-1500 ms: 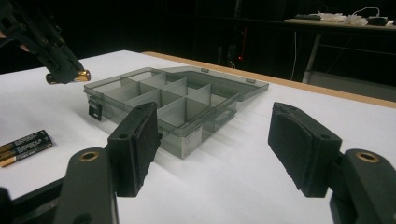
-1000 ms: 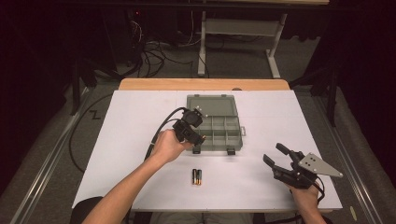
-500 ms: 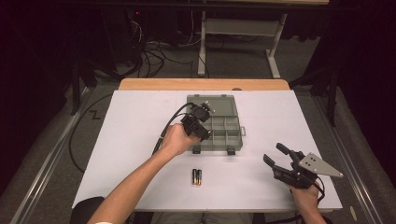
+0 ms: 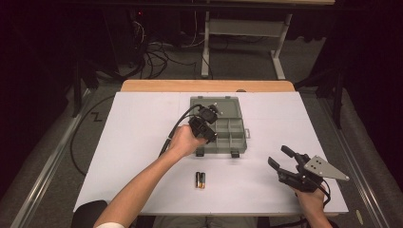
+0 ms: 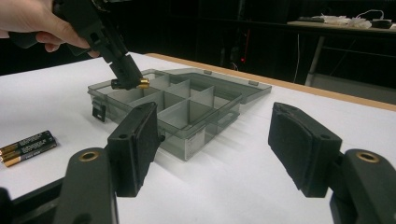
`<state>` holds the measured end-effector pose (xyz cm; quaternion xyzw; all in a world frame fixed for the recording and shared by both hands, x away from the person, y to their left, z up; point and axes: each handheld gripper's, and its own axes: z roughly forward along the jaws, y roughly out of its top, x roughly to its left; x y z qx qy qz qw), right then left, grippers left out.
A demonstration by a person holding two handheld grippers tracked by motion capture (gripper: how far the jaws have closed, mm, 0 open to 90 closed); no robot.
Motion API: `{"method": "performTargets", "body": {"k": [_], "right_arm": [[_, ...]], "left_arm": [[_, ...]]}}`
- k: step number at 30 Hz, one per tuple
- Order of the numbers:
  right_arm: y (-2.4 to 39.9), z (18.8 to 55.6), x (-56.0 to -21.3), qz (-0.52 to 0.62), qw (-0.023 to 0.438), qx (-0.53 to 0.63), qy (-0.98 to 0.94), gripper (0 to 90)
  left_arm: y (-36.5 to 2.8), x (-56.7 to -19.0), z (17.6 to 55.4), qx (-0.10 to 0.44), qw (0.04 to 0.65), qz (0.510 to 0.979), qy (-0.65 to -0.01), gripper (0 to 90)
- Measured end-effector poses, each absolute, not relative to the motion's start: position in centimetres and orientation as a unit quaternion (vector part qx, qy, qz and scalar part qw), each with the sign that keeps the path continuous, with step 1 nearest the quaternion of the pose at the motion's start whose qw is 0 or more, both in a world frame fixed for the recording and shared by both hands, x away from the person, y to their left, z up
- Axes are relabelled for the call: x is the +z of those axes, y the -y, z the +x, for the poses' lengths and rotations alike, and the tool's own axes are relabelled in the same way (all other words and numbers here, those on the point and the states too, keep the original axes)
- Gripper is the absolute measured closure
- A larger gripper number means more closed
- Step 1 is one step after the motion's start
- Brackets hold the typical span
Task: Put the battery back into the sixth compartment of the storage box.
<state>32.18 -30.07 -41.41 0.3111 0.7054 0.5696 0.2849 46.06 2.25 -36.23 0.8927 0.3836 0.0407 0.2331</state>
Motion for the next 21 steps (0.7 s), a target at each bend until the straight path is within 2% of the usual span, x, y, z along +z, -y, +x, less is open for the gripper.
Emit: {"method": "performTargets", "body": {"k": [21], "right_arm": [[29.99, 32.2, -41.44, 0.309, 0.283, 0.568, -0.708, 34.9]], "left_arm": [[-2.13, -37.3, 46.81, 0.033, 0.214, 0.895, -0.391, 75.3]]}}
